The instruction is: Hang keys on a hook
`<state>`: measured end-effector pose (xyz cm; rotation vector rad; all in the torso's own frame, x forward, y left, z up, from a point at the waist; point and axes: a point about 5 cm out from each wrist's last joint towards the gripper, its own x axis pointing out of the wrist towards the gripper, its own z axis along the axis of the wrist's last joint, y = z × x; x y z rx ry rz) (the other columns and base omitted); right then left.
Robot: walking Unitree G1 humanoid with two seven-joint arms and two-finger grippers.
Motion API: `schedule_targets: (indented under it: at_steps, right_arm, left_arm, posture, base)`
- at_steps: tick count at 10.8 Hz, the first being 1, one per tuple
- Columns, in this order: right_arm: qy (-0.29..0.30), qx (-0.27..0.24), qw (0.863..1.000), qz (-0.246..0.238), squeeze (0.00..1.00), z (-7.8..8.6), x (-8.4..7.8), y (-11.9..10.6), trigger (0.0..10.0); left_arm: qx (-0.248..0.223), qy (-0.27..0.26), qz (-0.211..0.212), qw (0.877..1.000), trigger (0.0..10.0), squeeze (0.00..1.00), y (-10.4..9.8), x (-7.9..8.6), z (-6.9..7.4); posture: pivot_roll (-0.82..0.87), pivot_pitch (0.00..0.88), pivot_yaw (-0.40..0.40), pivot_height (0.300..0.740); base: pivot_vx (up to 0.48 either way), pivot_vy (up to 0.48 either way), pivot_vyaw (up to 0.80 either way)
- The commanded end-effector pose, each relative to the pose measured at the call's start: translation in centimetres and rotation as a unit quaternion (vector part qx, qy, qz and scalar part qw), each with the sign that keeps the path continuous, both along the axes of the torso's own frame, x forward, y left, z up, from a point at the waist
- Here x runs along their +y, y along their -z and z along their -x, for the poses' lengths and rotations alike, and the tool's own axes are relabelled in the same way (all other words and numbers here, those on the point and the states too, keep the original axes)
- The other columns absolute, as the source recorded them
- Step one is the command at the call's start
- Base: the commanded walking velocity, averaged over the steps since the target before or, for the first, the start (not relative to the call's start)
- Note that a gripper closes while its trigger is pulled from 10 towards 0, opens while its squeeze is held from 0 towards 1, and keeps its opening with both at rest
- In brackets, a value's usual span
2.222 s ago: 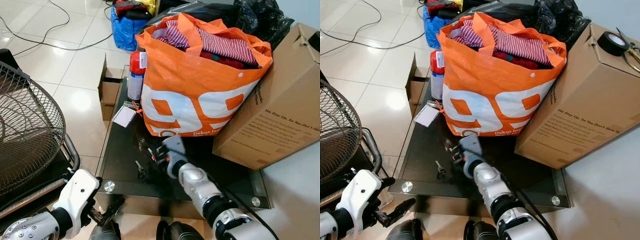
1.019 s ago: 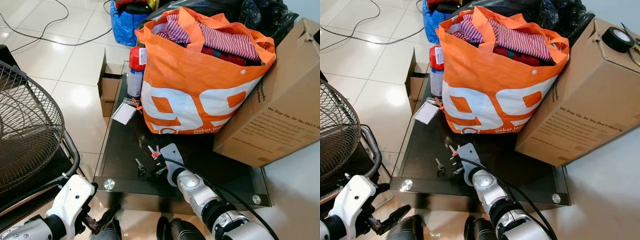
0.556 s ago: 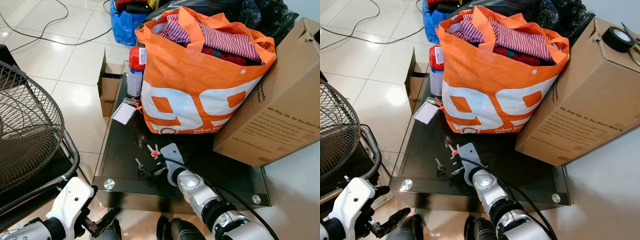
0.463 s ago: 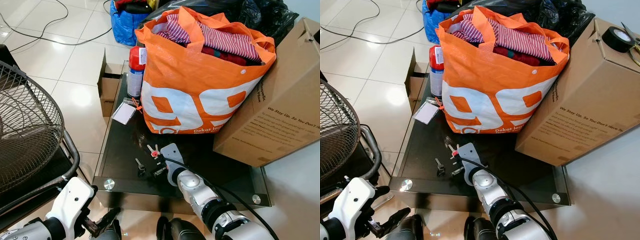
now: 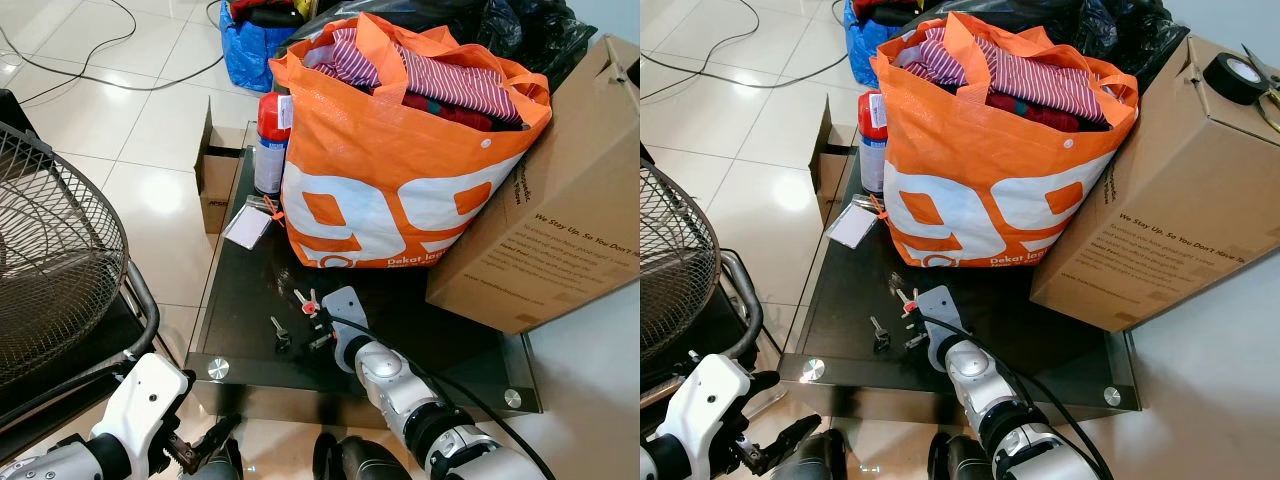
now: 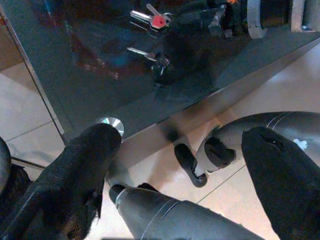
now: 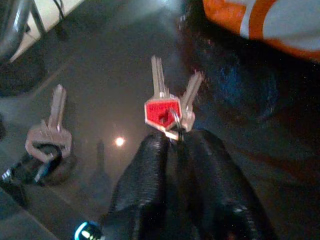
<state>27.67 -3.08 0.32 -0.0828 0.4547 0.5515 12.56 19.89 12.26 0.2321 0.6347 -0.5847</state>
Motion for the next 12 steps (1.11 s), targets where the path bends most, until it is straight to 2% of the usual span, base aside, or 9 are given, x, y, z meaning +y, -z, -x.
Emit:
schedule_targets:
  at_steps: [1, 5, 6, 7, 8, 9, 10, 11, 12]
  right_arm:
    - [-0.016, 0.008, 0.998, -0.057, 1.0, 1.2, 3.8, -0.7, 10.0]
    - [-0.001, -0.004, 0.998, -0.055, 1.0, 1.1, 4.6, -1.2, 10.0]
    - [0.0, -0.003, 0.999, -0.054, 0.53, 1.1, 4.7, -1.2, 10.0]
    - [0.0, 0.0, 0.998, -0.055, 0.0, 1.2, 5.0, -1.2, 10.0]
    - [-0.001, 0.003, 0.998, -0.058, 0.0, 1.3, 5.3, -1.2, 10.0]
    - [-0.003, 0.008, 0.998, -0.064, 0.0, 1.5, 5.7, -1.2, 9.6]
    - [-0.003, 0.011, 0.997, -0.07, 0.0, 1.7, 5.9, -1.3, 4.4]
    - [-0.003, 0.012, 0.997, -0.075, 0.0, 1.9, 6.1, -1.2, 3.2]
    - [-0.003, 0.012, 0.997, -0.078, 0.0, 2.0, 6.2, -1.2, 2.7]
  left_arm:
    - [-0.005, 0.009, 0.003, 1.0, 10.0, 0.0, -0.5, -0.3, 0.2]
    - [-0.005, 0.003, -0.007, 1.0, 10.0, 0.0, -1.2, 0.3, 0.8]
    - [-0.005, 0.002, -0.008, 1.0, 10.0, 0.0, -1.3, 0.4, 0.9]
    - [-0.004, 0.001, -0.012, 1.0, 10.0, 0.0, -1.7, 0.5, 1.2]
    - [-0.003, 0.0, -0.013, 1.0, 10.0, 0.0, -1.9, 0.6, 1.4]
    - [0.002, -0.002, -0.016, 1.0, 10.0, 0.0, -2.0, 0.8, 1.8]
    - [0.006, -0.002, -0.019, 1.0, 10.0, 0.0, -2.1, 1.0, 2.0]
    - [0.009, -0.003, -0.02, 1.0, 10.0, 0.0, -2.3, 1.1, 2.2]
    - [0.011, -0.003, -0.02, 1.0, 10.0, 0.0, -2.3, 1.1, 2.3]
  posture:
    - [0.11, 0.219, -0.177, 0.74]
    - [0.14, 0.236, -0.175, 0.74]
    - [0.15, 0.238, -0.174, 0.74]
    - [0.16, 0.243, -0.172, 0.74]
    - [0.16, 0.246, -0.171, 0.74]
    - [0.17, 0.253, -0.169, 0.74]
    - [0.17, 0.259, -0.166, 0.74]
    - [0.17, 0.263, -0.164, 0.74]
    - [0.17, 0.263, -0.165, 0.74]
  base:
    - [0.0, 0.0, 0.0]
    - [0.0, 0.0, 0.0]
    - [0.0, 0.0, 0.0]
    - [0.0, 0.0, 0.0]
    - [0.0, 0.0, 0.0]
    - [0.0, 0.0, 0.0]
    - [0.0, 0.0, 0.0]
    - [0.0, 0.0, 0.0]
    - [0.0, 0.0, 0.0]
